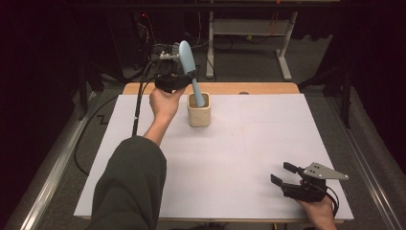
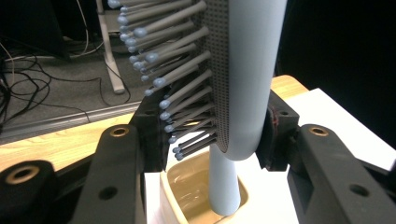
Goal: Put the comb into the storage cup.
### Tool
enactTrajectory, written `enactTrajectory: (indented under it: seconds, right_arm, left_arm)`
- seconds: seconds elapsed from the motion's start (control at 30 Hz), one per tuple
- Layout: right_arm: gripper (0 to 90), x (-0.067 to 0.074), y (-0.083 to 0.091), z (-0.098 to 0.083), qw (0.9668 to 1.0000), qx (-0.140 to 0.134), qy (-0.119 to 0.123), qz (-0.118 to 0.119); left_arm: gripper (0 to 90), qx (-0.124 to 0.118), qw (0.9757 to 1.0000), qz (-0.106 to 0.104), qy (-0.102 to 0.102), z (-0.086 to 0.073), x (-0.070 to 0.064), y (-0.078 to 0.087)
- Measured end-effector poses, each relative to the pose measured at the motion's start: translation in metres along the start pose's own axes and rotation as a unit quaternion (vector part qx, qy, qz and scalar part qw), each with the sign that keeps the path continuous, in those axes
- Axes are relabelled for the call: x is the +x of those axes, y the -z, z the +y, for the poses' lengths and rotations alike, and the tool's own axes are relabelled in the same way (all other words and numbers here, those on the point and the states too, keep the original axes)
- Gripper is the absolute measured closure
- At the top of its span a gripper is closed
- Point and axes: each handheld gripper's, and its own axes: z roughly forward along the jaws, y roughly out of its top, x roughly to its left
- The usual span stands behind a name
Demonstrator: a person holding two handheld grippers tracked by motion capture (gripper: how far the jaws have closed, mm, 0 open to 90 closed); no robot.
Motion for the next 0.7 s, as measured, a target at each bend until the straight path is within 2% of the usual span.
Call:
enactTrajectory:
  seconds: [0.7]
  right_arm:
    - [28.2, 0.001, -0.001, 0.000, 1.0000, 0.003, 0.008, -0.002]
  left_arm:
    - [53.3, 0.019, 0.9998, -0.004, -0.004, -0.011, 0.000, -0.018]
